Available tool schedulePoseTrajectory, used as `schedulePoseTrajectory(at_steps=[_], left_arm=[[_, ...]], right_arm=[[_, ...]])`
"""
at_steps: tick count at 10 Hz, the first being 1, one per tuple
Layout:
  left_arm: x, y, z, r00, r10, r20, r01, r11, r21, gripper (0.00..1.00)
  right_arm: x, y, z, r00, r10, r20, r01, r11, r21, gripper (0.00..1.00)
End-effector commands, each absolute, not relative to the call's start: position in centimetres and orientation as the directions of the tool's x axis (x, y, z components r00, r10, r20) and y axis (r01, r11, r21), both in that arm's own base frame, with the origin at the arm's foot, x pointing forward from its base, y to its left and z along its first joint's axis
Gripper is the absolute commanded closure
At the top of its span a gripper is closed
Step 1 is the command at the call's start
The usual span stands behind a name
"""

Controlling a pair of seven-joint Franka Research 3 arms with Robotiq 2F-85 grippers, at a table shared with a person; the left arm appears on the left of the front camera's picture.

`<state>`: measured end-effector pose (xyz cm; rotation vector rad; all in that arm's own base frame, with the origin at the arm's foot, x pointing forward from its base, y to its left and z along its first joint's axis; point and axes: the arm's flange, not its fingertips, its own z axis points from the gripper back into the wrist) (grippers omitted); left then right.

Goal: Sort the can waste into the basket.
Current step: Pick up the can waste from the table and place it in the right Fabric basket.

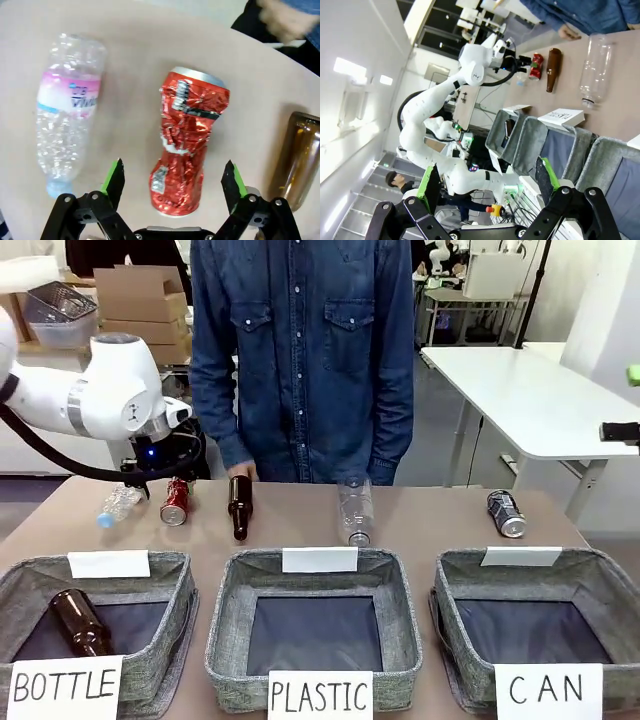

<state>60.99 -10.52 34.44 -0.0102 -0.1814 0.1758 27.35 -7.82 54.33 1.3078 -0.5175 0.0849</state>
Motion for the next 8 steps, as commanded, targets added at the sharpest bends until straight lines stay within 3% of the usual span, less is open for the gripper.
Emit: schedulePoseTrajectory(at_steps=[1, 5, 6, 7, 8], left_arm=[[61.9, -11.2, 33.9, 0.971, 0.180, 0.155, -0.173, 0.983, -0.059, 0.00], [62.1, -11.5, 33.2, 0.965, 0.186, 0.184, -0.166, 0.979, -0.117, 0.00], [62.2, -11.5, 32.8, 0.965, 0.197, 0.172, -0.183, 0.978, -0.097, 0.60], [62.2, -11.5, 32.6, 0.966, 0.194, 0.170, -0.181, 0.980, -0.088, 0.60], [62.3, -11.4, 32.4, 0.964, 0.203, 0.172, -0.190, 0.978, -0.085, 1.00]], right_arm=[[27.6, -7.7, 54.4, 0.870, -0.233, 0.434, -0.375, 0.258, 0.890, 0.00], [27.6, -7.7, 54.4, 0.870, -0.233, 0.434, -0.375, 0.258, 0.890, 0.00], [27.6, -7.7, 54.4, 0.870, -0.233, 0.434, -0.375, 0.258, 0.890, 0.00], [27.6, -7.7, 54.4, 0.870, -0.233, 0.434, -0.375, 0.258, 0.890, 0.00], [27.6, -7.7, 54.4, 0.870, -0.233, 0.434, -0.375, 0.258, 0.890, 0.00]])
